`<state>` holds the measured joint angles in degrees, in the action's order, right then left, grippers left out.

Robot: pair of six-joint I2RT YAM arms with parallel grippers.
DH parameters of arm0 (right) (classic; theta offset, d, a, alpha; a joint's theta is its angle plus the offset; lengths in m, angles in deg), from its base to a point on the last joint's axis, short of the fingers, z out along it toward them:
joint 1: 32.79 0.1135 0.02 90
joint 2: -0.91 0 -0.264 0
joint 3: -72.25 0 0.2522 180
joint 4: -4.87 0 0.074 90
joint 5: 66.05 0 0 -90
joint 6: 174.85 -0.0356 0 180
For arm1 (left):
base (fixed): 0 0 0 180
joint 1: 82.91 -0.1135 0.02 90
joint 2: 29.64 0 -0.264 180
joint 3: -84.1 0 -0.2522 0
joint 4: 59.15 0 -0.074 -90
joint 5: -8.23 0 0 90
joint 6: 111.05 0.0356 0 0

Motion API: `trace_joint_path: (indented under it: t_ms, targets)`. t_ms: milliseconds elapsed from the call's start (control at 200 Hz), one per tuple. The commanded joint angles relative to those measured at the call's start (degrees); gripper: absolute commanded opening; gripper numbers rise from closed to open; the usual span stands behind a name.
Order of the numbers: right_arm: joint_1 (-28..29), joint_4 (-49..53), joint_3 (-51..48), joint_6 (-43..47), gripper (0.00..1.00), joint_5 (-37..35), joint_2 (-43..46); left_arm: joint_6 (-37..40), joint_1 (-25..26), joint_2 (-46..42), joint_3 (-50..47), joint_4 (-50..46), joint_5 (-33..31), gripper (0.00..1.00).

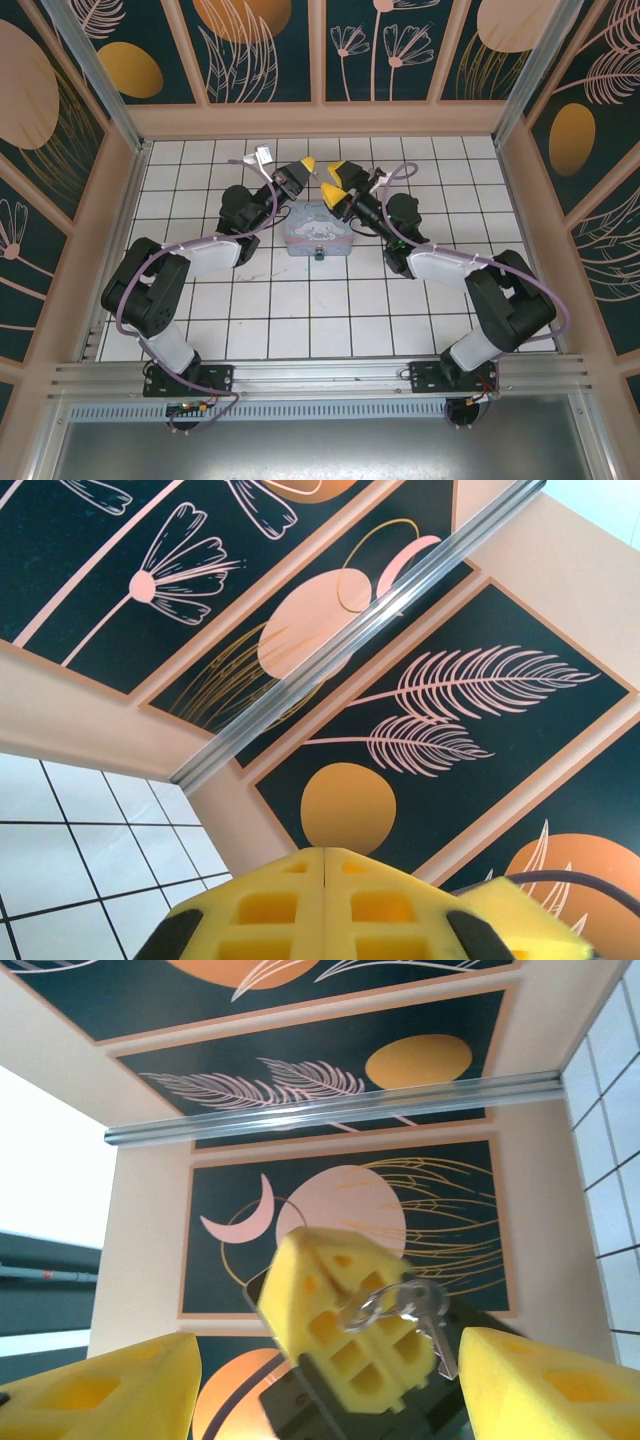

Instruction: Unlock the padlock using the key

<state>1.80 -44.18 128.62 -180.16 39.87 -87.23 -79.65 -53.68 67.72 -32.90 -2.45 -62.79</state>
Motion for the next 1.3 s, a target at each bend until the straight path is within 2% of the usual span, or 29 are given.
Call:
trace_joint_path:
  t_ms: [0,235,535,656,836,1046,1296]
  targets:
    - [1.67,-1.83,0.28,-0.21,0.70,-1.77,0.60,-0.05,-0.38,0.53,0.78,2.05,-0.25,0.00]
    - [3.55,-3.63,3.76,-2.33,0.71,-2.86,-2.48,-0.11,-0.31,0.51,0.73,1.80,-0.44,0.00]
    - [4.25,-5.17,3.38,-4.01,0.72,-5.27,-4.18,-0.24,-0.25,0.49,0.60,1.79,-0.39,0.00]
    - [4.13,-6.83,4.03,-4.58,0.69,-5.74,-5.36,-0.55,-0.28,0.51,0.43,2.14,-0.35,0.00]
    - [4.08,-7.40,5.68,-5.19,0.55,-6.29,-7.06,-0.72,-0.30,0.47,0.18,2.41,-0.39,0.00]
    - [3.49,-8.12,6.69,-5.81,0.46,-6.78,-8.31,-0.78,-0.28,0.53,-0.18,2.56,-0.27,0.00]
    - [3.29,-8.23,7.00,-6.08,0.26,-6.79,-9.04,-1.01,-0.27,0.50,-0.41,2.91,-0.17,0.00]
